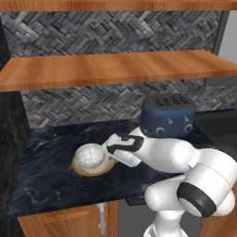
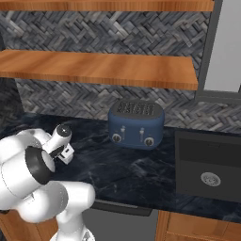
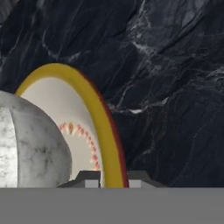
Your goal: Pick up the bowls on the counter and stack them on top of one another in the open cabinet. Place the smaller bowl on top of the larger bowl.
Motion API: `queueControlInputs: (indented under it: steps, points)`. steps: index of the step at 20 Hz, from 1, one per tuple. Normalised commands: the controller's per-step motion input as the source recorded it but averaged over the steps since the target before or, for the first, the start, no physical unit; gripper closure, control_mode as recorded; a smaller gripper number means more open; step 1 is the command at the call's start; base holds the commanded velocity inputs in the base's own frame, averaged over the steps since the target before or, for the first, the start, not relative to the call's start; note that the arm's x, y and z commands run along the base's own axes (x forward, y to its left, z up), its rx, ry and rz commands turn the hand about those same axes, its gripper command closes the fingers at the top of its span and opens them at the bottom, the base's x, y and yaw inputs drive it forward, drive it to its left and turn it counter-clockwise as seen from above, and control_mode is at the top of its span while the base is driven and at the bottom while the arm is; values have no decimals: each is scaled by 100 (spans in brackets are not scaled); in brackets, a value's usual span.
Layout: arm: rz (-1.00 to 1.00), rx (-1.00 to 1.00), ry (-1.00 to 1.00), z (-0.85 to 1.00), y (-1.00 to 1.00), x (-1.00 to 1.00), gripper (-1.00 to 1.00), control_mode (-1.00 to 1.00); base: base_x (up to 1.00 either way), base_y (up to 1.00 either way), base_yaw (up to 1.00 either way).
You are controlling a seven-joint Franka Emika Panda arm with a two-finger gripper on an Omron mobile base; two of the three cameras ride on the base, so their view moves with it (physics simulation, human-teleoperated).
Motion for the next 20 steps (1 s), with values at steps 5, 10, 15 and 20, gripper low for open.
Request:
queueControlInputs:
  steps: [5, 10, 15, 20]
  points:
    - [-1, 1, 0, 98, 0, 0, 100, -100, 0, 0, 0]
    - [0, 0, 1, 93, 0, 0, 100, -100, 0, 0, 0]
    - [0, 6, 3, 80, -2, -23, 100, -100, 0, 0, 0]
    - [0, 8, 1, 67, -17, -57, 100, -100, 0, 0, 0]
